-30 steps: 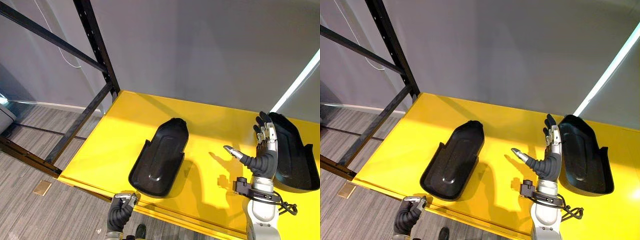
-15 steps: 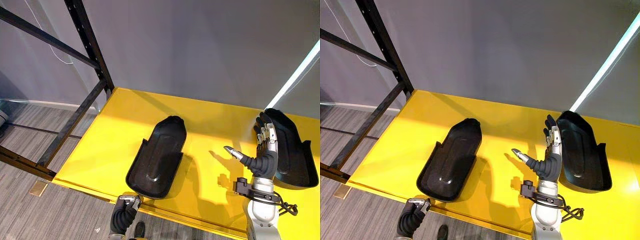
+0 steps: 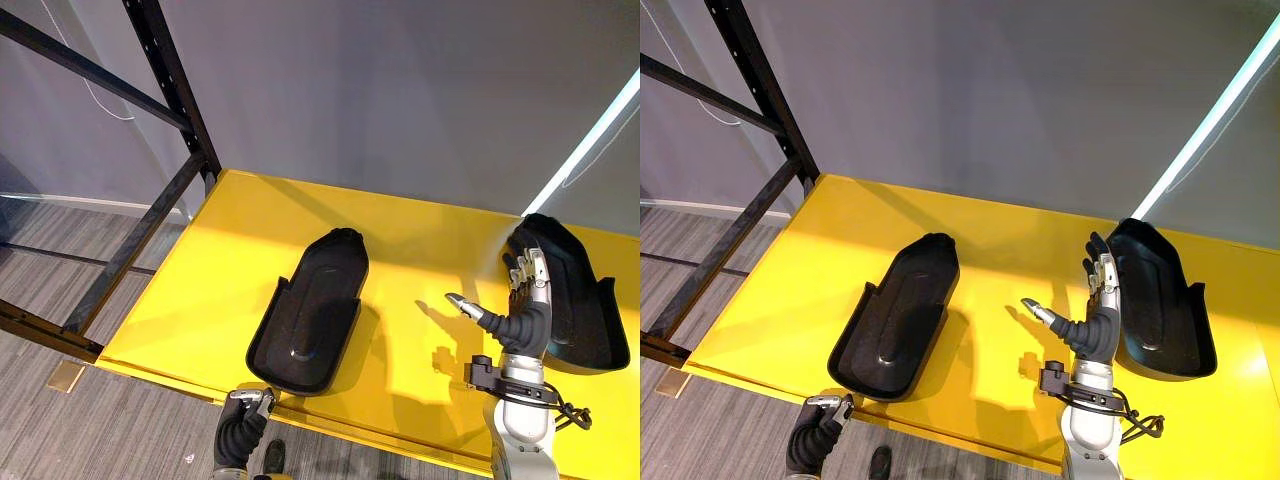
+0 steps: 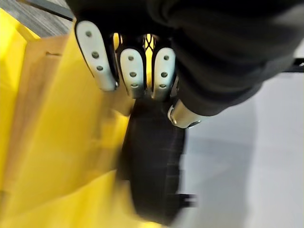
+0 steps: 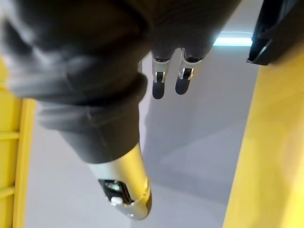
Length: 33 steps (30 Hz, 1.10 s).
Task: Walk over and take plastic housings, then place them on the shelf
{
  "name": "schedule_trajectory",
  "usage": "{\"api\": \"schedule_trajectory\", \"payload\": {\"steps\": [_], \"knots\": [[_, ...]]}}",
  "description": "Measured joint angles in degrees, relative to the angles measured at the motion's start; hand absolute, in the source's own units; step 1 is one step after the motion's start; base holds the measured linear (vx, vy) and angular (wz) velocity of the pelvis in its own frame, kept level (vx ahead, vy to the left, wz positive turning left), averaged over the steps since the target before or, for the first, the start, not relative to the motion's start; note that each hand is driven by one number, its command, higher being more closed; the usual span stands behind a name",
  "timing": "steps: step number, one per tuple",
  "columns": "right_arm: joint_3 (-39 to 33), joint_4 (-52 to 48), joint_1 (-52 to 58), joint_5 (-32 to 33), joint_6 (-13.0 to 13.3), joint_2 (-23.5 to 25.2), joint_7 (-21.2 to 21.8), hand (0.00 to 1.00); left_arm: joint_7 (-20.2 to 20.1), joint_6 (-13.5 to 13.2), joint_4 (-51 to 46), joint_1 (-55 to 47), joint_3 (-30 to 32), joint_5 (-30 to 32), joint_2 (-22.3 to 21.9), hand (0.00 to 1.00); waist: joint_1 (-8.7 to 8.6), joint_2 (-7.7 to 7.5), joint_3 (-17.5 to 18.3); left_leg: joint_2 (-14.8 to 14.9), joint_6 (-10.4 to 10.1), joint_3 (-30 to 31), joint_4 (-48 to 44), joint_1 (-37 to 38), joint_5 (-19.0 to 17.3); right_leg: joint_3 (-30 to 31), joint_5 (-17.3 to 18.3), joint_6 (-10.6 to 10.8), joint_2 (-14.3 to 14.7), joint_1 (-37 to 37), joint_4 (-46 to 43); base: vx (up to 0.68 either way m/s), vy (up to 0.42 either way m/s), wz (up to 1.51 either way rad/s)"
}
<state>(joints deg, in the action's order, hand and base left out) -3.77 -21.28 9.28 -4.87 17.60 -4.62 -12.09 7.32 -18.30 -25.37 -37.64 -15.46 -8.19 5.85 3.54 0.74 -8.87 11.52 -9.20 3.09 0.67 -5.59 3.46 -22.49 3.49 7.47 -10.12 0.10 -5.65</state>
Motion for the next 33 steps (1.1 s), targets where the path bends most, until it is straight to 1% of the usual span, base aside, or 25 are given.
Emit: {"api": "schedule_trajectory", "payload": {"steps": [2,3,5,8,15,25,33], "knots": [[0.6,0.0,-0.1,0.0,0.0,0.0,0.1,0.00,-0.6,-1.0,-1.1,2.1,-0.7,-0.7,-0.3,1.00,-0.47,-0.10,0.2,0.0,0.0,-0.1,0.2,0.2,0.1,0.1,0.0,0.0,0.0,0.0,0.0,0.00,0.000,0.00],[1.1,0.0,-0.3,0.0,0.0,0.0,0.3,0.00,-0.7,-1.3,-1.2,2.7,-1.3,-0.7,-0.4,1.00,-1.17,-0.17,0.3,0.0,0.0,-0.1,0.3,0.2,0.1,0.1,0.0,0.0,0.0,0.0,0.0,0.00,0.000,0.00],[1.5,0.0,-0.4,0.0,0.0,0.0,0.3,0.00,-1.2,-1.3,-1.2,3.2,-1.8,-0.7,-0.4,1.00,-1.53,-0.19,0.3,0.1,-0.1,-0.3,0.6,0.5,0.1,0.3,-0.1,0.1,0.0,0.0,0.1,0.01,0.024,-0.07],[1.7,0.0,-0.4,0.0,0.0,0.0,0.4,0.00,-1.5,-1.3,-1.2,3.5,-1.9,-0.8,-0.6,1.00,-1.50,-0.19,0.4,0.2,-0.1,-1.3,1.1,1.4,0.1,1.2,-0.1,0.2,0.1,0.0,0.1,0.02,0.022,-0.13],[2.2,0.0,-0.4,0.0,0.0,0.0,1.4,0.00,-2.8,-1.3,-1.2,3.6,-1.9,-1.9,-0.6,1.00,-2.63,-0.13,0.5,0.2,-0.1,-1.4,1.2,1.9,0.1,1.4,-0.1,0.2,0.1,0.3,0.1,0.00,0.000,0.00],[2.1,0.0,-0.3,0.1,0.0,0.0,2.2,0.00,-4.0,-1.0,0.8,3.8,-1.8,-1.8,-0.8,1.00,-2.75,-0.09,1.2,0.3,-0.1,-1.6,1.4,1.9,0.1,1.5,-0.1,0.2,0.1,0.2,0.2,0.00,0.000,0.00],[2.1,0.0,-0.3,0.1,0.0,0.2,2.5,0.00,-4.0,-1.1,3.6,7.0,-1.7,-1.2,-1.1,1.00,-2.72,-0.04,1.8,0.3,-0.1,-2.4,1.9,2.8,0.1,2.1,-0.2,0.2,0.1,0.4,0.3,0.00,0.007,-0.03]]}}
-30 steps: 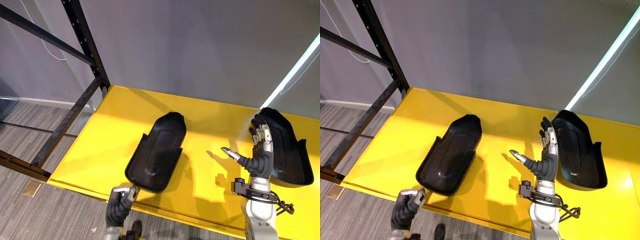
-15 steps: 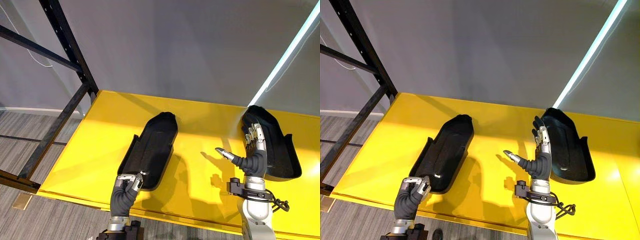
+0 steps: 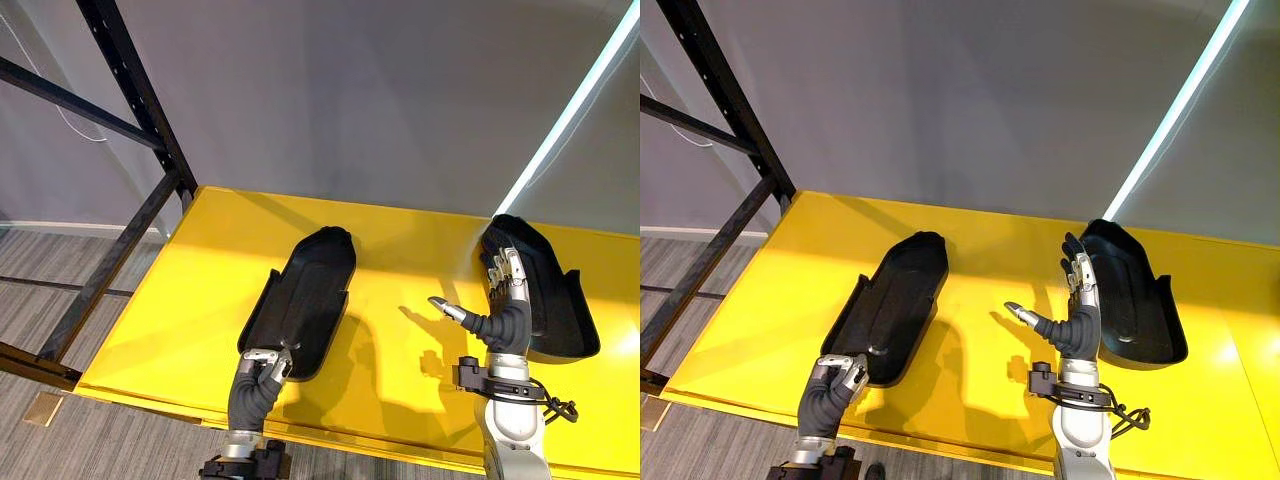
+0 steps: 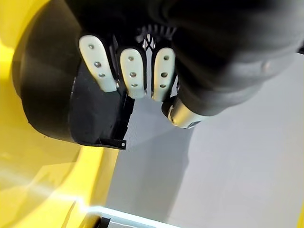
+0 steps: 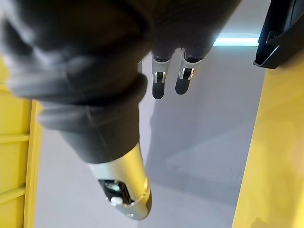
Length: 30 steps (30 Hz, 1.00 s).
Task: Walk over and take plastic housings, then place them on the shelf
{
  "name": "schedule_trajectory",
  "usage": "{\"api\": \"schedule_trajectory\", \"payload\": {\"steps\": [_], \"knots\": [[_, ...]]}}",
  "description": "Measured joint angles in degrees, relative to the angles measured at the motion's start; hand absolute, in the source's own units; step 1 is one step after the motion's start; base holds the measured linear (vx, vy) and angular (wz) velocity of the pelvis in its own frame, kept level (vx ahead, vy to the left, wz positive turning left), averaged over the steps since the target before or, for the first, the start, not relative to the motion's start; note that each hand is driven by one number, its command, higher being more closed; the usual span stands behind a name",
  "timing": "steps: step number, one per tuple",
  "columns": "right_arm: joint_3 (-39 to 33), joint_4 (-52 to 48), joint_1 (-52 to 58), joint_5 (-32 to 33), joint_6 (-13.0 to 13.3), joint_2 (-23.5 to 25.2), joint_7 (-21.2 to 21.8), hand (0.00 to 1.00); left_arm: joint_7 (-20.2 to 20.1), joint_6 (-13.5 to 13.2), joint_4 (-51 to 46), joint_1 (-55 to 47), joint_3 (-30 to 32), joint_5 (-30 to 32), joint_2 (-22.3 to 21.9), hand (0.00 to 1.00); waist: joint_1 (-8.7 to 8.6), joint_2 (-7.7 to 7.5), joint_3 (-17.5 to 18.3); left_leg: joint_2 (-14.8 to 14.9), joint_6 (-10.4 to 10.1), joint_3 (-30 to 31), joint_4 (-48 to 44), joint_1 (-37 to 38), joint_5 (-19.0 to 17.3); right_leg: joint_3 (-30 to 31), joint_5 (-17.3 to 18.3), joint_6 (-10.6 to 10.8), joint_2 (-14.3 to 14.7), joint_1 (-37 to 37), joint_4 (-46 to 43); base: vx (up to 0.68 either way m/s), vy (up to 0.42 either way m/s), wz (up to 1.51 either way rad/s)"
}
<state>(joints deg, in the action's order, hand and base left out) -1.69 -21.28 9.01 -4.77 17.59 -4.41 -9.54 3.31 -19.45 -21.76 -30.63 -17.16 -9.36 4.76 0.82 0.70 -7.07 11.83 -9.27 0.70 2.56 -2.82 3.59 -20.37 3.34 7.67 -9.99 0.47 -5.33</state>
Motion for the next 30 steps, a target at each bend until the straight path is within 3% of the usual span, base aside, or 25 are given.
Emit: {"api": "schedule_trajectory", "payload": {"steps": [14,18,19,24,30], "knots": [[-0.4,0.0,0.1,2.2,0.0,1.4,0.0,0.00,1.5,0.2,2.6,4.3,0.6,2.8,-1.3,1.00,-0.56,0.05,0.4,0.2,0.0,-1.3,1.0,1.4,0.0,1.1,-0.1,0.1,0.2,0.3,0.5,0.00,0.012,-0.04],[-0.4,0.0,-0.5,2.2,0.0,2.1,0.0,0.00,1.9,1.0,-2.2,6.5,0.4,1.6,-1.5,1.00,-0.77,0.06,0.4,0.2,0.0,-1.3,1.2,2.5,0.0,1.0,-0.1,0.1,0.2,1.5,0.9,0.00,0.000,0.00],[-0.4,0.0,-0.6,2.2,0.0,2.1,0.0,0.00,2.2,1.0,-4.0,7.0,0.5,1.3,-1.6,0.00,-0.85,0.07,0.4,0.2,0.0,-1.3,1.2,2.6,0.0,1.0,-0.1,0.1,0.2,1.5,0.9,0.00,0.000,0.00],[-0.4,-0.2,-2.5,2.2,0.0,1.9,0.0,0.00,5.7,-1.2,-15.2,15.0,2.7,-0.6,-1.7,0.00,-1.62,0.23,0.7,0.2,0.0,-2.2,1.2,4.8,0.0,1.8,-0.1,0.1,0.2,3.2,0.9,-0.01,0.009,-0.06],[-2.8,-1.4,-2.1,2.2,0.0,1.9,0.6,0.00,9.3,-2.5,-16.5,18.1,4.3,1.0,-2.1,0.00,-2.99,0.70,2.3,0.2,0.0,-3.0,1.2,6.5,0.0,2.5,-0.1,0.1,0.2,4.2,0.6,-0.04,0.019,-0.06]]}}
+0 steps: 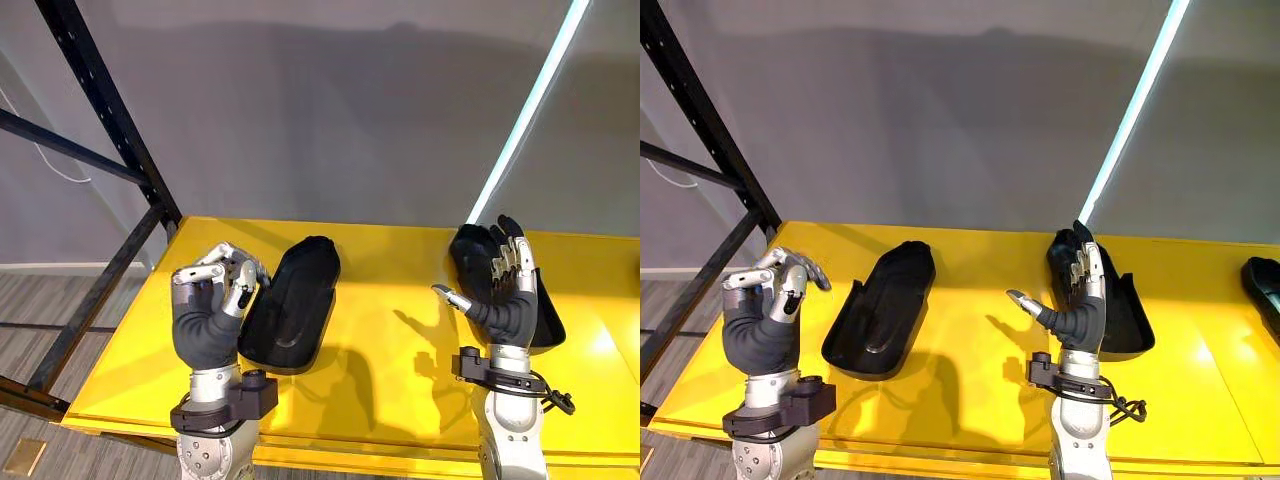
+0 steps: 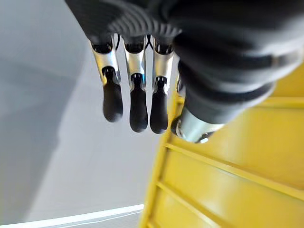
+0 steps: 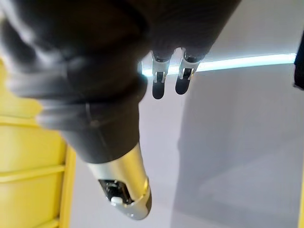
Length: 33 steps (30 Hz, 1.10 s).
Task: Walk over and take plastic housings, then place them on the shelf
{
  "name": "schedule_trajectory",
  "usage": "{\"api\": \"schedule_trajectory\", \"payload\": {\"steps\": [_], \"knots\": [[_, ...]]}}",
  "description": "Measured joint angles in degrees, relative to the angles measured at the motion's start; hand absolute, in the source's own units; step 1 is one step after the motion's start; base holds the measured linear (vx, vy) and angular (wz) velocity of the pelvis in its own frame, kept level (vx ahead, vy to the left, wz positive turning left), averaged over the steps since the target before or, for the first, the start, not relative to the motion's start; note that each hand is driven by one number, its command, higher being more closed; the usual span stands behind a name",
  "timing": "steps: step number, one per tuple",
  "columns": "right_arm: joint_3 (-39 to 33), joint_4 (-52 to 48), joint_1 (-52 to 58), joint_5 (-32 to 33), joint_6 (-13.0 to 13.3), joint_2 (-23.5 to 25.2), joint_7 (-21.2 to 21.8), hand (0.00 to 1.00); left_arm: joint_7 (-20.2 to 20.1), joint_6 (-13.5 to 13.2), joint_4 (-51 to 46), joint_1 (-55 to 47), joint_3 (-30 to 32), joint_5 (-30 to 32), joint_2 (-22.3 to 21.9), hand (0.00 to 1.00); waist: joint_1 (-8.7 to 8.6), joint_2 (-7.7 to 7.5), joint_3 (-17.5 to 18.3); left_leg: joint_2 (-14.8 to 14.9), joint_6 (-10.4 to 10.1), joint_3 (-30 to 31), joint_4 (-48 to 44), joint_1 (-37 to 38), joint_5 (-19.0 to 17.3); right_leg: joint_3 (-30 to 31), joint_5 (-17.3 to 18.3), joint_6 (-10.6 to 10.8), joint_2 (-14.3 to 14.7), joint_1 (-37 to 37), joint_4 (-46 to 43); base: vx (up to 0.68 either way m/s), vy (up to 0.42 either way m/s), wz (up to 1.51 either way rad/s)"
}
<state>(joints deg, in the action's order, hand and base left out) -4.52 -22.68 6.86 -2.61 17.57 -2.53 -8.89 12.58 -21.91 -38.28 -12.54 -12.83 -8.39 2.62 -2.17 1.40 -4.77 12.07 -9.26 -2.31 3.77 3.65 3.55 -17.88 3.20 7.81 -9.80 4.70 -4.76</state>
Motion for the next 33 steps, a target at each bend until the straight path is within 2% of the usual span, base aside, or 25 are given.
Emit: {"api": "schedule_trajectory", "payload": {"steps": [6,8,10,11,12,13,14,15,17,19,20,21,22,23,24,25,26,27,28,29,30,31,32,33], "knots": [[-4.8,-5.0,5.3,0.0,0.0,0.5,1.0,0.00,1.0,-0.1,3.6,1.9,-1.5,3.2,-0.6,0.00,-0.53,0.19,0.9,0.3,-0.1,-2.0,0.1,1.5,-0.1,2.0,-0.1,0.0,0.2,-0.2,-0.4,-0.04,0.026,-0.17],[-6.4,-5.8,7.3,0.0,0.0,1.4,1.2,0.00,1.1,0.1,6.2,2.1,-2.7,4.3,-1.1,0.00,-1.18,0.45,1.3,0.9,-0.3,-5.4,-0.1,2.1,-0.9,5.8,-0.1,-0.1,1.0,-2.6,-0.7,-0.07,0.041,-0.86],[-6.7,-5.8,8.1,0.0,0.0,2.3,1.2,0.00,1.7,0.4,8.8,2.3,-2.2,5.5,-1.4,0.00,-1.85,0.60,1.3,2.2,-1.0,-10.6,-4.4,2.2,-4.1,12.8,-1.4,-0.7,2.6,-5.5,-0.9,-0.04,0.035,-1.53],[-6.7,-5.8,8.3,0.0,0.0,2.2,1.1,0.00,2.2,0.7,10.0,2.5,-1.8,6.1,-1.6,0.00,-1.90,0.77,1.2,3.0,-0.6,-11.4,-8.8,1.3,-6.9,16.2,-2.2,-0.9,3.6,-7.0,-1.0,-0.01,0.019,-2.01],[-6.6,-5.7,8.1,0.1,0.0,1.8,1.0,0.00,2.9,1.2,10.9,2.9,-0.6,6.6,-1.9,0.00,-1.76,1.38,0.9,3.7,0.5,-8.6,-14.7,-0.4,-10.6,21.0,-3.3,-1.4,5.0,-8.6,-1.1,0.00,0.013,-1.88],[-6.6,-5.6,7.9,0.1,0.0,1.5,0.9,0.00,3.1,1.4,10.9,2.9,0.0,6.7,-1.9,0.00,-1.82,1.70,0.7,3.7,1.0,-6.5,-17.2,-1.1,-12.0,23.1,-3.9,-1.4,5.6,-9.6,-1.2,-0.03,0.038,-2.30],[-6.7,-5.4,7.3,0.1,0.0,0.6,0.8,0.00,3.5,1.4,10.8,3.1,1.7,7.7,-2.1,0.00,-1.81,2.76,0.0,3.2,1.7,0.6,-22.6,-2.6,-15.8,28.5,-5.1,-1.4,7.2,-11.7,-1.2,-0.08,0.109,-2.22],[-6.7,-5.0,7.2,0.3,0.0,-0.3,0.6,0.00,3.6,1.6,10.8,3.5,3.0,8.1,-2.1,0.00,-1.82,3.85,-0.7,2.1,1.0,7.6,-26.2,-2.7,-19.0,32.6,-5.7,-0.9,8.7,-13.2,-1.6,-0.11,0.147,-2.20],[-6.7,-4.5,7.5,0.4,0.0,-1.2,0.6,0.00,4.1,1.6,10.9,3.7,4.2,9.0,-2.1,0.00,-2.13,5.18,-0.6,-0.1,0.7,15.0,-28.6,-2.3,-22.9,37.5,-5.7,-0.4,10.2,-16.2,-3.7,-0.13,0.221,-1.52],[-6.5,-4.8,9.3,1.6,0.0,-0.5,0.6,0.00,4.9,1.6,10.8,5.3,4.2,9.8,-2.4,0.00,-3.01,4.88,-1.2,-2.3,2.3,17.9,-28.7,-2.3,-26.8,40.5,-5.8,1.0,10.1,-18.8,-5.7,-0.16,0.289,-0.78],[-6.1,-5.7,11.3,2.3,0.0,0.6,1.1,0.00,5.3,1.5,10.8,6.5,4.0,9.8,-2.8,0.00,-3.09,4.67,-1.9,-3.8,3.2,18.9,-28.4,-2.1,-30.0,42.1,-6.1,2.6,9.7,-20.4,-6.8,-0.23,0.353,-0.79],[-4.5,-6.1,13.1,2.3,-0.1,2.4,1.6,0.00,5.8,1.4,10.7,6.7,4.1,9.8,-2.8,0.00,-2.42,2.34,-3.3,-8.0,5.1,19.1,-29.8,-1.4,-31.4,46.2,-7.4,3.8,8.4,-20.9,-6.4,-0.26,0.365,-0.98],[-3.6,-6.8,14.1,2.3,-0.1,2.9,1.9,0.00,6.1,1.5,10.7,6.7,4.2,9.8,-2.8,0.00,-1.97,1.66,-3.7,-9.6,6.3,19.2,-30.6,-1.2,-31.6,47.9,-8.9,3.8,8.0,-21.0,-5.3,-0.28,0.339,-1.49],[-1.9,-8.1,15.3,2.3,-0.1,3.5,2.2,0.00,6.4,1.5,10.4,6.7,4.6,10.4,-2.9,0.00,-1.51,0.44,-4.4,-11.7,8.3,16.0,-32.3,-1.9,-32.1,48.7,-14.9,2.6,7.1,-21.7,-1.5,-0.34,0.382,-2.13],[-0.5,-7.9,14.0,2.1,-0.2,3.5,2.3,0.00,6.8,1.5,10.0,6.9,5.1,11.0,-3.1,0.00,-0.30,0.57,-4.5,-11.5,10.7,10.5,-32.2,-3.4,-30.8,45.4,-27.7,-4.1,7.6,-22.8,6.6,-0.37,0.367,-2.35],[-0.4,-7.7,13.1,2.0,-0.2,3.9,2.2,0.00,6.9,1.5,10.0,7.5,5.4,11.0,-3.0,0.00,0.38,0.48,-4.7,-11.1,10.8,7.3,-31.6,-4.2,-29.8,40.1,-33.2,-8.4,7.8,-23.4,9.5,-0.33,0.269,-2.31],[-0.2,-6.7,11.5,1.8,-0.2,4.6,2.0,0.00,7.1,1.7,10.4,8.6,6.0,11.1,-3.1,0.00,0.56,-0.36,-5.2,-11.1,11.0,3.0,-30.3,-4.6,-28.2,27.5,-29.4,-9.7,8.4,-25.4,4.4,-0.35,0.196,-2.16],[0.2,-4.3,9.1,1.4,-0.2,4.6,1.7,0.00,7.4,2.0,10.5,8.5,7.2,11.6,-3.2,0.00,1.48,-0.37,-5.4,-10.3,11.3,-2.9,-27.5,-3.7,-26.3,14.3,-16.4,-12.5,9.1,-26.2,-5.7,-0.46,0.249,-2.46],[0.1,-1.2,6.2,0.9,-0.2,4.5,1.7,0.00,7.5,2.0,10.5,8.5,8.2,12.1,-3.5,0.00,1.62,0.71,-6.0,-8.7,11.5,-7.1,-26.3,-2.4,-25.0,9.3,-9.1,-14.1,10.3,-26.1,-14.7,-0.48,0.222,-2.17],[-0.1,1.4,5.0,0.0,-0.2,4.4,1.4,0.00,7.5,2.0,10.5,9.0,8.7,12.1,-3.6,0.00,1.08,0.87,-6.1,-8.2,11.9,-8.8,-26.1,-2.3,-24.0,8.7,-2.9,-13.6,9.9,-25.9,-23.1,-0.31,0.125,-1.26],[-0.2,1.9,4.9,-0.1,-0.2,4.3,1.3,0.00,7.5,2.0,10.5,9.1,8.7,12.1,-3.7,0.00,1.03,0.86,-6.1,-8.1,11.7,-9.2,-26.0,-2.2,-23.8,8.2,-1.1,-13.2,9.4,-25.7,-25.4,-0.20,-0.020,-0.64],[-1.2,3.4,4.7,-0.4,-0.2,3.8,1.2,0.00,7.4,2.0,10.5,9.0,8.6,12.0,-4.1,0.00,1.04,0.77,-6.1,-7.9,11.3,-10.7,-25.1,-1.2,-23.3,5.7,4.8,-12.0,6.4,-23.9,-32.5,-0.15,-0.087,-0.56],[-1.4,5.3,4.5,-0.6,-0.2,3.0,1.1,0.00,7.3,1.9,10.4,8.1,8.6,11.9,-4.5,0.00,1.20,0.93,-5.2,-7.5,10.8,-12.5,-23.5,-0.2,-22.5,4.0,8.8,-11.6,3.4,-21.2,-36.3,-0.17,-0.112,-0.63],[-1.4,6.3,4.4,-0.9,-0.3,2.6,1.1,0.00,7.3,1.9,10.4,7.6,8.8,11.8,-4.6,0.00,1.30,1.18,-4.3,-7.2,10.5,-13.1,-22.9,-0.4,-22.2,3.7,10.3,-10.5,2.3,-19.8,-36.5,-0.11,-0.138,-0.72]]}}
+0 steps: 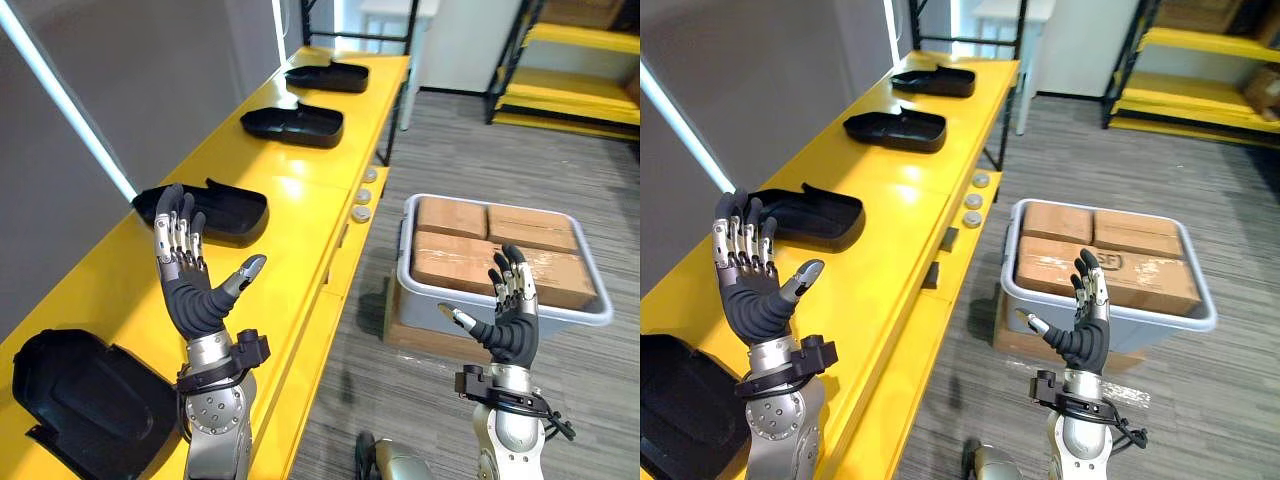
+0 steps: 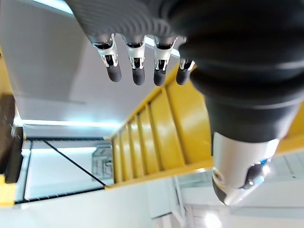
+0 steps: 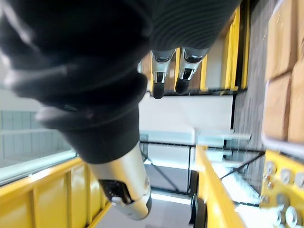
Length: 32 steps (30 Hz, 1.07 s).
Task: Walk over and take plastic housings, then place them on the shelf
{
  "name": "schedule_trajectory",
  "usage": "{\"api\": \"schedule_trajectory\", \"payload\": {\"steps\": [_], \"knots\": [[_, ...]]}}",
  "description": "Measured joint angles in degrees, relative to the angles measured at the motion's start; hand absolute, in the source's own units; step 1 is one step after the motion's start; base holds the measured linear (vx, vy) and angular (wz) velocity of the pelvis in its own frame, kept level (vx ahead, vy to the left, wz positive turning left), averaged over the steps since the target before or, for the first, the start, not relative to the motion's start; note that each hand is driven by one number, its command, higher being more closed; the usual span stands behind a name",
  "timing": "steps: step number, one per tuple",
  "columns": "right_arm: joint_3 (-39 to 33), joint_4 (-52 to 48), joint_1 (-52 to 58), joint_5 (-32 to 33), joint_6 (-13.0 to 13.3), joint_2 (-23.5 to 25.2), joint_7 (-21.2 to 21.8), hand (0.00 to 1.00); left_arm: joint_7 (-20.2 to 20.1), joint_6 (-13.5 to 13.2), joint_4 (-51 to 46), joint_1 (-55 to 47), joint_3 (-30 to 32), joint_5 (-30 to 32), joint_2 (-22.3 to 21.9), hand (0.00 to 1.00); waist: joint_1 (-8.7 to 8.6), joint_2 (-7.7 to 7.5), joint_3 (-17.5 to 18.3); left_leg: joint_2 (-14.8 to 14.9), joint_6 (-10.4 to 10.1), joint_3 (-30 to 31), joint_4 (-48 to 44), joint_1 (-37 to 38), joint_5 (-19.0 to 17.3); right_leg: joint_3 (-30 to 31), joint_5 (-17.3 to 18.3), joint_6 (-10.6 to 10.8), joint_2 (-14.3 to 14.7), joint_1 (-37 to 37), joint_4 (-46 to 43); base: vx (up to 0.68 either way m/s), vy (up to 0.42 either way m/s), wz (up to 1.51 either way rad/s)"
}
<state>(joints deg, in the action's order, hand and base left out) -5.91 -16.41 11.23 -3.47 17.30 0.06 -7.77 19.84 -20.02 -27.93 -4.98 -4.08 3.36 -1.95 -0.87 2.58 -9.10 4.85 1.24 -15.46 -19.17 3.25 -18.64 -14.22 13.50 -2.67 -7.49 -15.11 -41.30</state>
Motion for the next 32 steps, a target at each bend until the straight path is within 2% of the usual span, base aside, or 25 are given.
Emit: {"api": "schedule_trajectory", "payload": {"steps": [1,2,3,4,5,6,8,9,10,11,12,14,15,16,18,21,24,29,32], "knots": [[-0.2,1.8,-0.1,-0.7,0.0,-0.4,-0.1,0.00,-0.2,-0.2,-0.2,-0.5,0.1,-0.5,0.1,0.00,0.42,-0.46,1.4,0.4,-0.8,-1.2,1.2,-0.2,0.5,0.0,2.2,3.2,-1.6,3.5,2.9,-0.02,-0.246,-0.69],[-0.4,2.7,-0.2,-1.6,-0.4,-0.4,-0.1,0.00,-0.4,-0.4,-0.4,-0.7,0.0,-1.0,0.5,0.00,0.57,-2.29,3.2,0.1,-1.5,-2.3,1.5,-1.8,0.9,2.3,3.4,6.0,-2.6,7.3,12.6,0.01,-0.220,-0.65],[-0.6,2.7,-0.3,-1.6,-0.4,-0.4,-0.1,0.00,-0.6,-0.5,-0.2,-0.5,0.0,-1.0,0.8,0.00,0.52,-2.87,3.7,-0.2,-2.0,-2.6,1.4,-2.9,1.3,3.5,3.4,8.9,-1.7,8.3,18.0,0.05,-0.316,-0.51],[-1.4,4.0,-0.8,-1.6,-0.7,-1.9,-0.2,0.00,-1.3,0.2,1.1,-0.5,-0.7,-1.4,-0.3,0.00,0.30,-1.04,4.1,1.4,-1.9,-1.4,2.6,-4.2,2.6,3.7,-0.8,9.2,1.3,9.4,24.0,0.09,-0.234,-0.65],[-2.1,4.4,-1.0,-1.6,-1.7,-2.6,-0.2,0.00,-2.0,0.6,0.8,-0.2,-1.4,-1.5,-0.7,0.00,0.85,-0.26,4.6,2.4,-2.9,-1.0,5.1,-3.3,4.6,5.3,-4.3,8.5,4.2,10.7,29.6,0.12,-0.266,-0.79],[-2.3,4.4,-1.1,-1.6,-1.7,-2.6,-0.2,0.00,-2.7,0.6,0.8,0.3,-1.4,-1.6,-0.6,0.00,0.86,-0.30,4.6,3.4,-3.2,-1.0,5.6,-2.6,4.8,6.1,-5.2,7.9,5.5,11.5,31.5,0.11,-0.135,-0.75],[-3.2,4.4,-0.9,-1.6,-1.7,-2.5,-0.3,0.00,-3.4,0.6,2.2,0.9,-1.4,-2.2,-0.6,0.00,0.15,-0.84,4.2,4.3,-3.4,-0.4,1.8,-2.9,4.5,7.2,-5.4,7.7,6.1,13.2,32.2,0.08,-0.109,-0.41],[-3.5,5.0,-0.9,-1.6,-1.7,-2.6,-0.3,0.00,-4.3,0.6,4.1,0.9,-1.5,-2.3,-0.6,0.00,0.34,-1.32,4.1,3.0,-5.3,1.5,3.1,-3.2,3.1,8.3,-5.4,7.4,5.5,13.7,32.2,0.06,-0.055,-0.30],[-3.7,5.9,-1.2,-1.6,-1.7,-2.6,-0.3,0.00,-4.4,0.6,5.4,1.1,-1.7,-2.5,-0.6,0.00,0.36,-1.36,4.1,2.0,-5.2,2.1,4.8,-3.5,3.2,8.8,-5.4,7.4,5.0,13.9,32.2,0.01,0.039,-0.23],[-4.5,9.2,-1.7,-1.6,-1.7,-2.5,-0.3,0.00,-5.1,0.8,8.6,1.4,-2.4,-3.5,-0.6,0.00,0.37,-1.24,4.1,0.6,-3.7,3.1,9.5,-4.0,5.6,8.9,-5.4,7.4,4.5,14.4,32.2,0.02,0.061,-0.25],[-5.1,13.6,-1.6,-1.6,-2.0,-2.5,-0.3,0.00,-5.7,1.0,12.9,1.7,-3.3,-4.4,-0.3,0.00,1.14,-1.34,4.3,0.0,-3.8,3.2,11.1,-2.6,9.9,9.0,-5.4,7.4,4.3,15.6,32.9,0.04,0.063,-0.20],[-5.5,18.1,-0.7,-1.4,-2.6,-2.4,-0.4,0.00,-6.7,1.5,20.4,3.2,-5.0,-4.4,0.3,0.00,1.06,-1.27,4.7,-0.8,-3.6,3.8,12.1,-1.7,10.1,8.6,-5.4,7.4,3.8,17.2,34.6,0.09,0.069,0.14],[-6.1,23.7,-0.8,-1.3,-3.1,-2.4,-0.4,0.00,-8.0,2.6,29.3,5.5,-7.6,-4.2,1.6,0.00,0.98,-1.59,4.8,-1.7,-3.1,4.6,12.7,-1.9,10.6,8.0,-5.5,7.3,3.0,17.6,35.9,0.08,0.087,0.39],[-6.7,26.0,-1.1,-1.3,-3.5,-2.4,-0.4,0.00,-8.6,3.4,33.4,6.7,-8.6,-4.2,2.5,0.00,0.84,-1.61,4.7,-2.0,-3.0,4.9,12.9,-2.1,10.8,7.1,-5.7,7.2,2.8,17.8,36.5,0.05,0.070,0.45],[-9.5,37.5,-4.6,0.6,-5.2,-2.4,-0.9,0.00,-11.0,6.8,47.1,9.6,-11.6,-2.8,4.3,0.00,-0.56,-1.82,4.5,-2.5,-2.9,6.5,13.3,-1.6,11.0,5.3,-6.3,7.2,2.4,19.6,37.7,0.04,0.045,0.38],[-14.1,48.0,-8.0,2.2,-5.8,-2.6,-2.3,0.00,-13.1,7.9,56.4,10.8,-12.5,-2.0,5.1,0.00,-0.64,-1.88,4.5,-2.6,-2.9,6.7,13.5,-0.4,11.0,4.8,-6.6,7.3,2.3,20.9,38.0,0.04,0.030,0.13],[-19.2,63.5,-11.0,6.2,-8.0,-3.4,-2.6,0.00,-15.7,10.3,71.8,13.7,-12.5,-0.5,5.7,0.00,-0.89,-2.06,4.5,-2.4,-4.0,8.0,14.4,1.5,11.9,2.4,-7.1,7.6,2.4,23.3,37.7,0.04,-0.009,0.29],[-20.1,74.2,-12.2,8.0,-10.0,-3.6,-0.4,0.00,-17.1,12.5,84.1,13.8,-8.4,1.4,6.1,0.00,-0.80,-2.45,4.3,-1.8,-4.5,8.0,15.2,3.6,12.8,2.4,-8.1,7.7,3.0,25.2,37.7,0.03,-0.002,0.08],[-21.3,77.9,-11.9,10.2,-10.4,-3.7,1.0,0.00,-17.5,12.8,87.8,12.9,-4.9,1.4,6.4,0.00,-0.66,-2.75,4.2,-1.7,-4.5,7.9,15.2,4.9,12.8,2.3,-8.1,7.7,3.1,26.6,37.3,0.02,0.007,0.07]]}}
